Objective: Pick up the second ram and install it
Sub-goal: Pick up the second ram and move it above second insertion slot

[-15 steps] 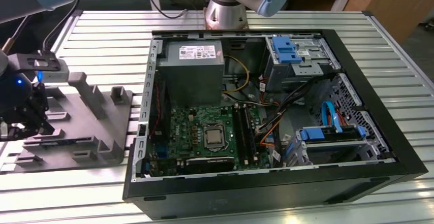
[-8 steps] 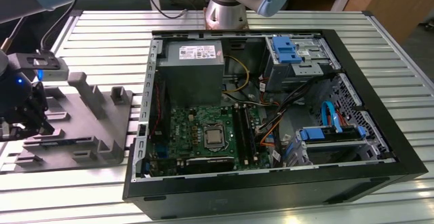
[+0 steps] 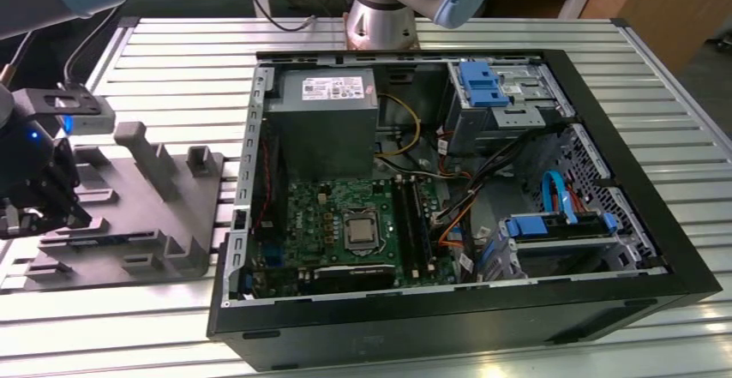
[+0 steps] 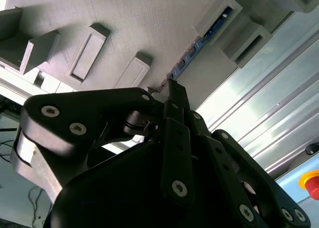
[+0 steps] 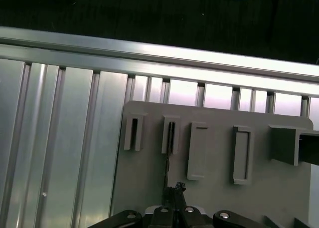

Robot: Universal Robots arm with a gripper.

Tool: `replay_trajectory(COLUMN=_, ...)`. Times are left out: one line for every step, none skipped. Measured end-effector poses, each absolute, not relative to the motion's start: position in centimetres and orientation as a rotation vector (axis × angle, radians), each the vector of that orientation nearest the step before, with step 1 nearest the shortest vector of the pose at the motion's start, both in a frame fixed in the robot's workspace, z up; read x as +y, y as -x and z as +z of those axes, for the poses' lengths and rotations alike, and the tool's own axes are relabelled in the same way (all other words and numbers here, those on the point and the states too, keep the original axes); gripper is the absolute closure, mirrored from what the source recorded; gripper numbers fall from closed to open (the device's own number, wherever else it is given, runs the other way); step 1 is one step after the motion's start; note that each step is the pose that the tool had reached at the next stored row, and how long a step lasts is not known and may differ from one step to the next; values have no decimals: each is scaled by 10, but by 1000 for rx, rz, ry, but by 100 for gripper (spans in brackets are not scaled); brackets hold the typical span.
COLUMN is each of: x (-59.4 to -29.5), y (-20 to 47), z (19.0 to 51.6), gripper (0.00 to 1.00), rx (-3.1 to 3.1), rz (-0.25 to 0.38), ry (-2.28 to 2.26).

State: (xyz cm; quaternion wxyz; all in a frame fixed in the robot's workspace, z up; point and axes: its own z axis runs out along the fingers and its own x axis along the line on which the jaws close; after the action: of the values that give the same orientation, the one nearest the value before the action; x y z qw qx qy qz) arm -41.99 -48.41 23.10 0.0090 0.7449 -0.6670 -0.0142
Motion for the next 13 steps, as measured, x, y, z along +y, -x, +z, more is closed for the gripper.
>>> replay_trajectory(x=-484, y=420, z=231, gripper=90, rx=-2077, rz=-44, ry=-2333)
replay_trajectory(x=-484, y=420, z=231, gripper=90, rx=-2070, rz=-44, ry=-2339)
replay_trajectory(x=-484, y=420, z=231, gripper=90, rx=-2064, rz=-44, ry=-2344)
replay_trajectory(x=-484, y=420, z=231, gripper=90, rx=-2058, rz=-44, ry=-2349)
replay_trajectory(x=-484, y=420, z=231, gripper=90, rx=-2053, rz=-44, ry=-2353)
replay_trajectory(x=-484, y=420, z=231, gripper=90, rx=-2048, rz=-44, ry=-2358)
replay_trajectory(x=-484, y=420, z=231, gripper=90, rx=-2042, rz=-44, ry=-2362)
replay_trajectory(x=-484, y=420, z=231, gripper=90, rx=-2038, rz=-44, ry=-2366)
replay_trajectory(x=-484, y=420, z=231, gripper=90, rx=-2037, rz=-44, ry=-2367)
replay_trajectory(x=-484, y=420, z=231, gripper=90, rx=-2037, rz=-44, ry=-2367)
replay_trajectory(x=-484, y=420, z=231, gripper=90, rx=-2044, rz=-44, ry=-2361)
replay_trajectory(x=-484, y=420, z=230, gripper=90, rx=-2064, rz=-44, ry=-2344)
replay_trajectory(x=-484, y=420, z=230, gripper=90, rx=-2085, rz=-44, ry=-2325)
